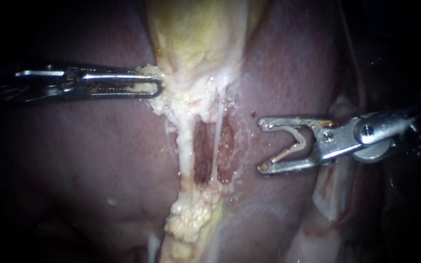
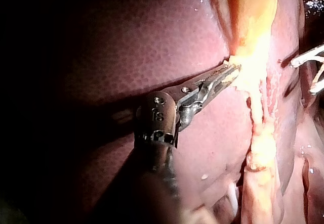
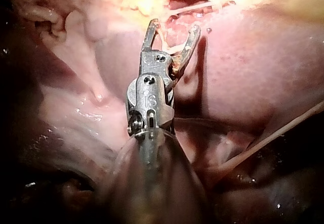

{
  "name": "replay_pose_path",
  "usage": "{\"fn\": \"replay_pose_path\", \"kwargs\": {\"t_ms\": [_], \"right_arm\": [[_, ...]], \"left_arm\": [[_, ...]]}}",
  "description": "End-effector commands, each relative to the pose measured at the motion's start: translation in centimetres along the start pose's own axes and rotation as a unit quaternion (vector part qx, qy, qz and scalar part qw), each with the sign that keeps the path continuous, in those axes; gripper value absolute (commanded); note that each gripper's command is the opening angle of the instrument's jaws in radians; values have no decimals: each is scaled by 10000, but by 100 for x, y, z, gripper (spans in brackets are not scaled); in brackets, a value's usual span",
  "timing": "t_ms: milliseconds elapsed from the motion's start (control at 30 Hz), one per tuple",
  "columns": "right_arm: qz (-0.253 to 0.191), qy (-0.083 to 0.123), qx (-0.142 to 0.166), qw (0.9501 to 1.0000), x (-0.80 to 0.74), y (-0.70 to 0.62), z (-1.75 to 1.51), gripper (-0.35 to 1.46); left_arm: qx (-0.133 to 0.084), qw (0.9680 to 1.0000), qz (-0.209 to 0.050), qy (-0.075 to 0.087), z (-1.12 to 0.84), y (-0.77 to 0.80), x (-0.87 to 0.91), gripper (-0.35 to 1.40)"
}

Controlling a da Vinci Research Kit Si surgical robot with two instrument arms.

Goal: Clipping first clip left tube

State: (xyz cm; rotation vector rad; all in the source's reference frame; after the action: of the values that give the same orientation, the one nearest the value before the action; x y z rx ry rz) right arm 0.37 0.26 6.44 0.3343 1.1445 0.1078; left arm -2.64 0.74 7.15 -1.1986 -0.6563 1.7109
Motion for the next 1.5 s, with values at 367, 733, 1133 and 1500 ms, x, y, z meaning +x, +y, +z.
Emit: {"fn": "replay_pose_path", "kwargs": {"t_ms": [367, 733, 1133, 1500], "right_arm": [[-6, 10, 55, 10000, 3, -3, 0, 50], [201, 310, 574, 9977, 18, -21, 30, 50], [997, 648, 988, 9880, 7, -24, 90, 49], [1232, 690, 996, 9850, -19, -7, 120, 49]], "left_arm": [[-58, 9999, -69, -50, -28, 21, 15, -35], [-70, 9998, -123, 116, -67, 50, 38, -35], [-42, 9999, -103, 133, -63, 58, 37, -35], [-30, 9998, -105, 139, -60, 61, 37, -35]]}}
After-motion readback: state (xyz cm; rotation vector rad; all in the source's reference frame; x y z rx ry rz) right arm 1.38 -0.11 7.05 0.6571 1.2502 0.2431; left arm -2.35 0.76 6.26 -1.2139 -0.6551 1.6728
